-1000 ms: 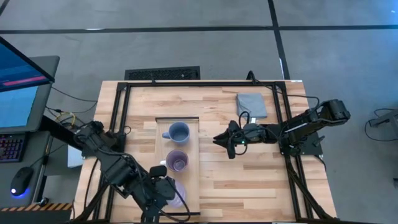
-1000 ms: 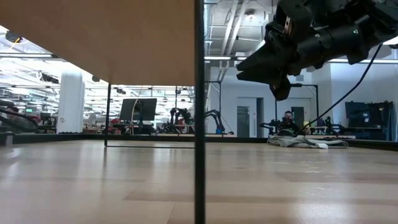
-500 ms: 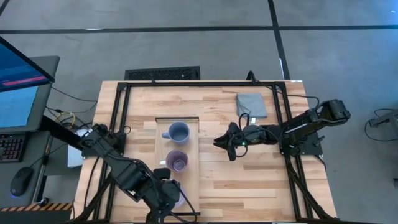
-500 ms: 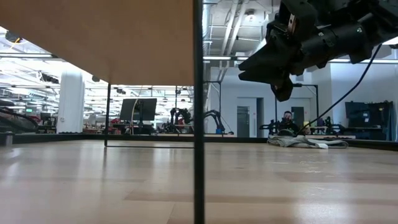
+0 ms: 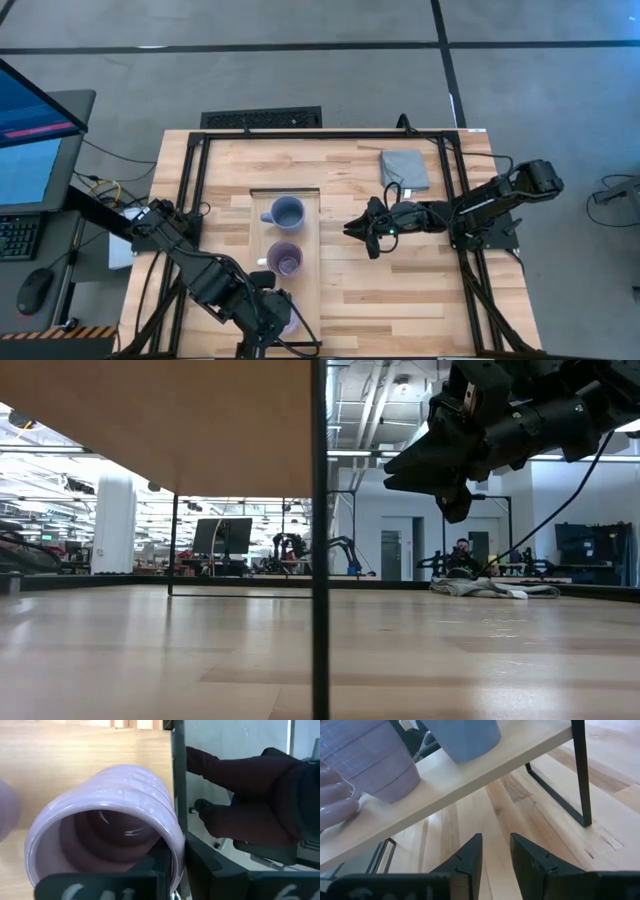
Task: Stack small to large cups/mugs on shelf
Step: Put the purple mug on the shelf
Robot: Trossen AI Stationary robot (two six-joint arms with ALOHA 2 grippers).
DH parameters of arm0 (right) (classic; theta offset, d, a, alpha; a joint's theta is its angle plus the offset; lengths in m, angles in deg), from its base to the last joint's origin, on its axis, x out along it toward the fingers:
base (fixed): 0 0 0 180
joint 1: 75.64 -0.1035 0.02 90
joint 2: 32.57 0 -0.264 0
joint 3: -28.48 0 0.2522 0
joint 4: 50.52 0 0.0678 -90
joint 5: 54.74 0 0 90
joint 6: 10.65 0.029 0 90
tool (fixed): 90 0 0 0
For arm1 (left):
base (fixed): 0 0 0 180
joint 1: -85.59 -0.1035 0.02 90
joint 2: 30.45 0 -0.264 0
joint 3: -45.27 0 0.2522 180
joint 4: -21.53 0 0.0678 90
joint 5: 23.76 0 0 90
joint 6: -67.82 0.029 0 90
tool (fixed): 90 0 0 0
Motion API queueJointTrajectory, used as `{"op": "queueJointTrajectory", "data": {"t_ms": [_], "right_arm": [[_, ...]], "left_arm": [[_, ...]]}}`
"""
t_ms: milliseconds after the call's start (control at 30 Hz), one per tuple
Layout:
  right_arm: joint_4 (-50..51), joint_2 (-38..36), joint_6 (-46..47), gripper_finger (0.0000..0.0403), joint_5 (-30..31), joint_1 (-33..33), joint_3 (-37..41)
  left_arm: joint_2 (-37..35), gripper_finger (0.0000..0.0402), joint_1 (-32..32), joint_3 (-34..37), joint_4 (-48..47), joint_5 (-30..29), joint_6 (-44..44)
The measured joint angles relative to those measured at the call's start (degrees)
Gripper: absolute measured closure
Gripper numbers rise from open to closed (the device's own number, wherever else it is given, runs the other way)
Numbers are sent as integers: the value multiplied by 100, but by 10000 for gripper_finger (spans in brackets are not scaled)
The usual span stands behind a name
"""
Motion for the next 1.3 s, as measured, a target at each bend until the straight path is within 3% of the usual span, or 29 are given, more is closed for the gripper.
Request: {"op": "queueJointTrajectory", "data": {"t_ms": [333, 1300], "right_arm": [[0, 0, 2, 280, 0, -2, 0], [13, 0, 2, 280, 0, -2, 0]], "left_arm": [[7, 357, 0, 4, 140, 50, -37], [7, 358, -15, 4, 146, 65, 26]]}}
